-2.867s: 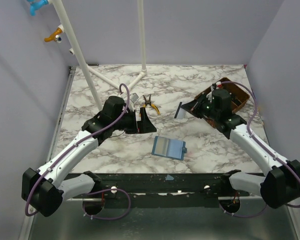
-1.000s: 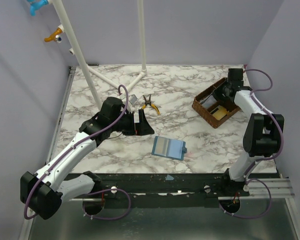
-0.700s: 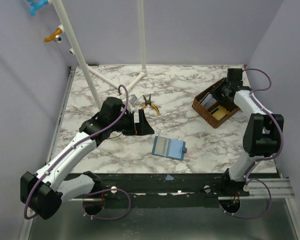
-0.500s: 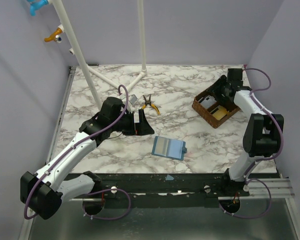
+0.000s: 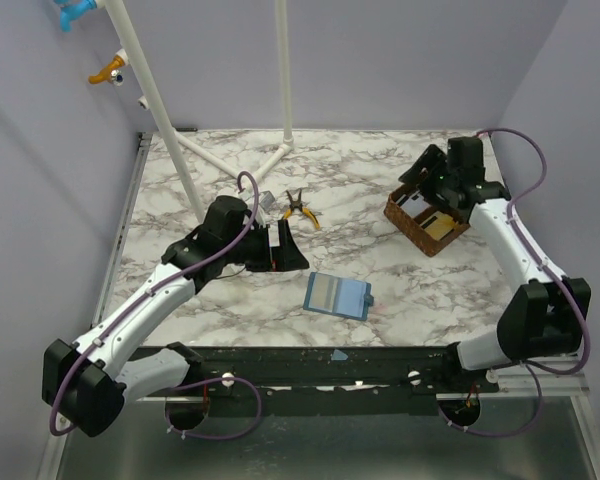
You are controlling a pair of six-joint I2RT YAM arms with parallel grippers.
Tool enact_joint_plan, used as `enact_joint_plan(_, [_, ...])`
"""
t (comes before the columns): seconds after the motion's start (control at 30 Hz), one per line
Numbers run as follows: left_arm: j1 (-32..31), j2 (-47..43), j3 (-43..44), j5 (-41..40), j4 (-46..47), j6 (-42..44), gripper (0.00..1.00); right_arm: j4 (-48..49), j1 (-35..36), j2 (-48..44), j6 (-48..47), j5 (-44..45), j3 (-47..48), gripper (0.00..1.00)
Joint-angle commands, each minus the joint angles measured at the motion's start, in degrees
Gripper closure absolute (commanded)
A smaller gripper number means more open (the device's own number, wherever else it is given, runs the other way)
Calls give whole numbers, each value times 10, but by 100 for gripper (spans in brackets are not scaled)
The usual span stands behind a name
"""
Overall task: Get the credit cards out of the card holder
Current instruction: Place the credit card in the storage box, then close the card holder at the center of the board.
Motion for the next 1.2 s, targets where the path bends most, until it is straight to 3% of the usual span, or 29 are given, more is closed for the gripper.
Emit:
enact_joint_plan(0.0, [3, 14, -8, -23, 17, -4, 2, -51, 75, -51, -1, 48, -60, 12])
enact_joint_plan(0.57, [3, 66, -38, -34, 53, -13, 1, -127, 393, -169, 169, 154, -222, 6])
enact_joint_plan(0.77, [3, 86, -49, -32, 67, -16, 1, -138, 456, -214, 245, 182, -280, 6])
enact_joint_plan(0.93, [3, 108, -53, -27, 78, -18, 2, -149, 512, -180, 297, 221, -289, 6])
enact_joint_plan(1.17, [1, 138, -59, -24, 93, -19, 2, -110, 520, -166, 322, 240, -336, 8])
